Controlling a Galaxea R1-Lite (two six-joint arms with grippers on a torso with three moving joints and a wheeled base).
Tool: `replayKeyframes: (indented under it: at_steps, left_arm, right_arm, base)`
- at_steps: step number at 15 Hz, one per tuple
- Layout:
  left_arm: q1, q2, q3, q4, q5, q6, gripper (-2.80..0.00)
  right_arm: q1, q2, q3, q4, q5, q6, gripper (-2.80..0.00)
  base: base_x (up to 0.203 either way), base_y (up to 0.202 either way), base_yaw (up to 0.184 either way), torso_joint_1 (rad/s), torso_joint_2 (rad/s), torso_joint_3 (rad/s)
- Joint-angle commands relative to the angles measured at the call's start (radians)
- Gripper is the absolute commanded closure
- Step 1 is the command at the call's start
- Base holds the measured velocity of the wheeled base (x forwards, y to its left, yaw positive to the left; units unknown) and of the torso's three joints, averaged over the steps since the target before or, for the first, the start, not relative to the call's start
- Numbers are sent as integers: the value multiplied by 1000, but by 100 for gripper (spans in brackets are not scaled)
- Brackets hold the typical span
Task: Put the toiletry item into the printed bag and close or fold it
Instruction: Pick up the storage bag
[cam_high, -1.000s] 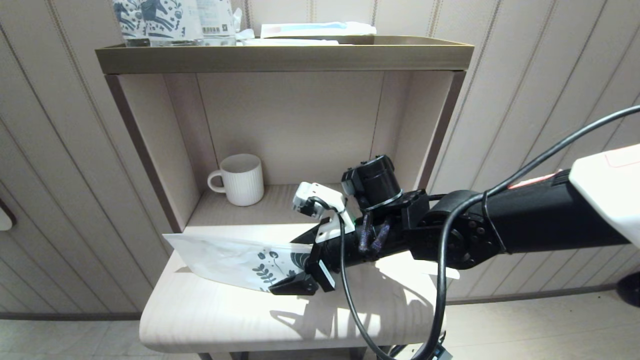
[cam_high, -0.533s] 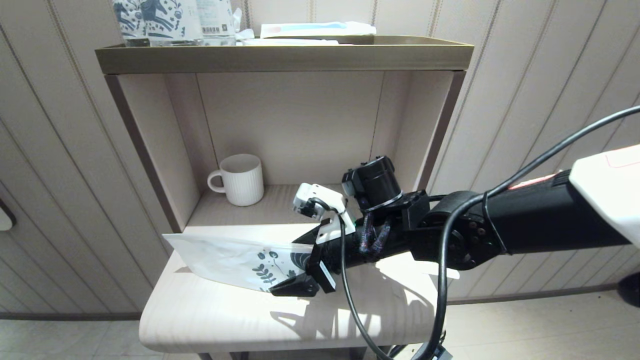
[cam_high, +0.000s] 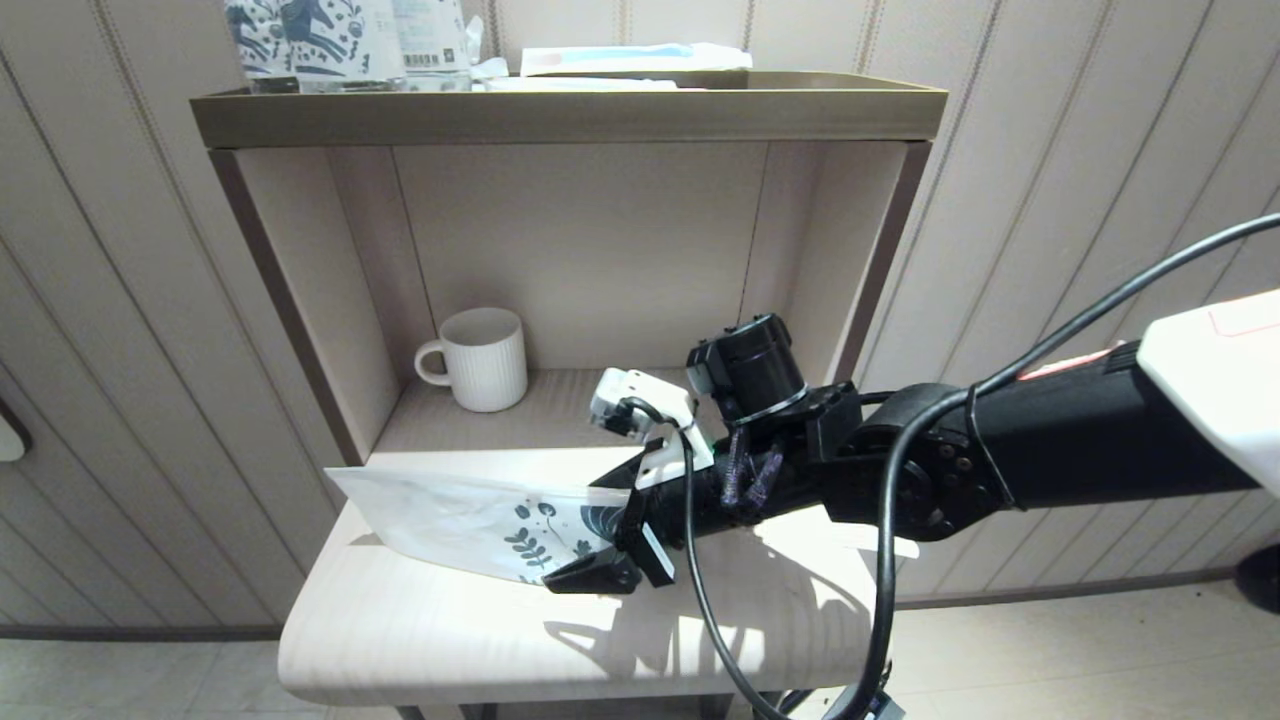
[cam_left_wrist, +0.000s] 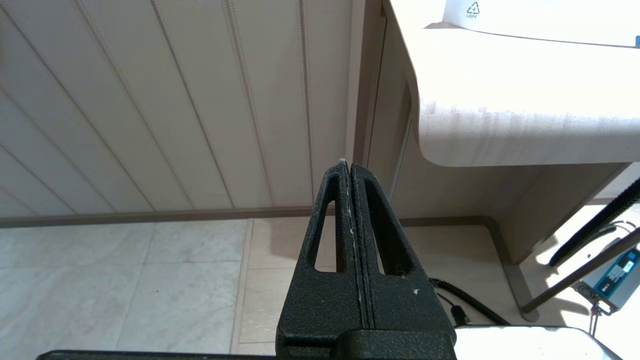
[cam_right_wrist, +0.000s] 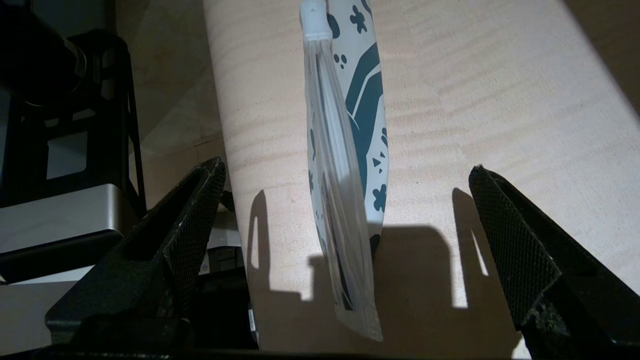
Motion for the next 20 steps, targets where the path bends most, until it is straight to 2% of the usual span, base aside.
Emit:
replayKeyframes:
  at_steps: [1,6,7,20]
  left_arm:
    - [0,0,0,2,0,0,0]
    - [0,0,0,2,0,0,0]
    - [0,0,0,1,0,0,0]
    - [0,0,0,2,0,0,0]
  right_arm:
    - [2,-3,0,-1,4,0,-280]
    - [4,-3,2,-9,3,3,-280]
    - [4,-5,6,-9,3,3,0]
    - [5,-17,26,-9,3,2,0]
  base:
    - [0,0,0,0,0,0]
    - [0,0,0,0,0,0]
    - [0,0,0,0,0,0]
    - [0,0,0,0,0,0]
